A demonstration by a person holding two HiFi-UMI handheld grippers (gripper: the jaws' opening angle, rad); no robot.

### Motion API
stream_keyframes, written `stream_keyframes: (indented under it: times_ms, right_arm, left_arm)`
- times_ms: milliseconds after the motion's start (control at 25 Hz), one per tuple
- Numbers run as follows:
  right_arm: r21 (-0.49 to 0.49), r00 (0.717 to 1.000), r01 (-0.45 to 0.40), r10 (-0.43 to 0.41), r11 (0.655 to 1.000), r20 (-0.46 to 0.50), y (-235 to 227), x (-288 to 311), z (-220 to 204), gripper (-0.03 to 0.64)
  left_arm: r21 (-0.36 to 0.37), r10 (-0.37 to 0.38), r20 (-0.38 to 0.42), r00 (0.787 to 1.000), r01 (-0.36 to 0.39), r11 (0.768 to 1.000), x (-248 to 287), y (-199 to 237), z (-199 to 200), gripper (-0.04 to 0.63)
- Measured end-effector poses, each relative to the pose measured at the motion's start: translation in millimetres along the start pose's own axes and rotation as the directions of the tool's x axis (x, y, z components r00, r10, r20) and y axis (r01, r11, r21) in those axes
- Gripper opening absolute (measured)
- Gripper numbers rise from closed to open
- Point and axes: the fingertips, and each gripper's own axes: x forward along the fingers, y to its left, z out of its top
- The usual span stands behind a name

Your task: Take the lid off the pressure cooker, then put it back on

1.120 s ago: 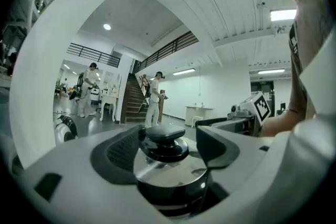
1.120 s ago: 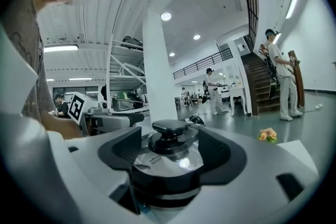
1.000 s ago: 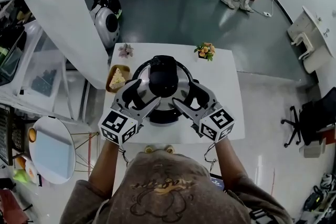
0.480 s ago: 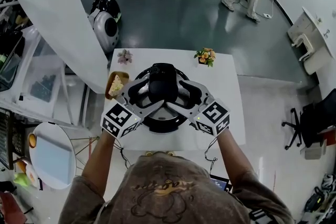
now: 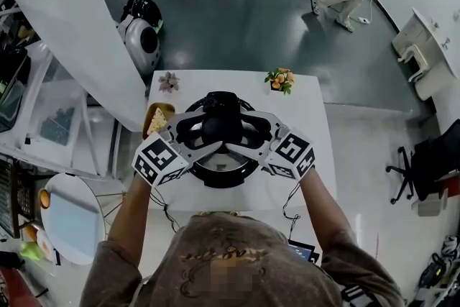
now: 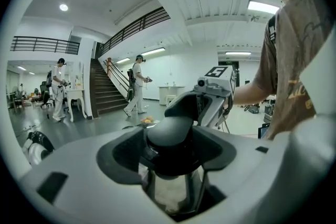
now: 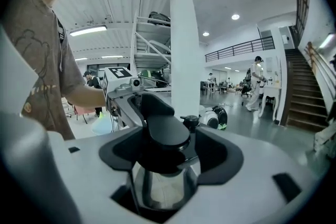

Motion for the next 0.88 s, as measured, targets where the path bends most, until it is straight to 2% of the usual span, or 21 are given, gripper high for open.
stream_keyframes:
  times_ms: [280, 600, 880]
  right_arm:
    - [-0.001, 0.998, -0.061, 0.061, 0.998, -0.014, 2.7, 4.1, -1.6, 0.288]
    - [-0.002, 0.999, -0.045, 0.045, 0.999, -0.009, 1.6, 5.2, -2.3, 0.276]
    - [0.035, 1.0, 0.016, -0.015, 0.999, -0.021, 1.4, 4.0, -1.5, 0.265]
  left_arm:
    - [0.011, -0.028, -0.012, 1.0, 0.028, 1.0, 1.1, -1.2, -1.8, 0.27]
    - [0.002, -0.059, -0.021, 0.998, 0.059, 0.998, 1.3, -0.6, -3.7, 0.264]
    - [0.018, -0.1, -0.015, 0.995, 0.1, 0.995, 0.8, -1.4, -2.8, 0.262]
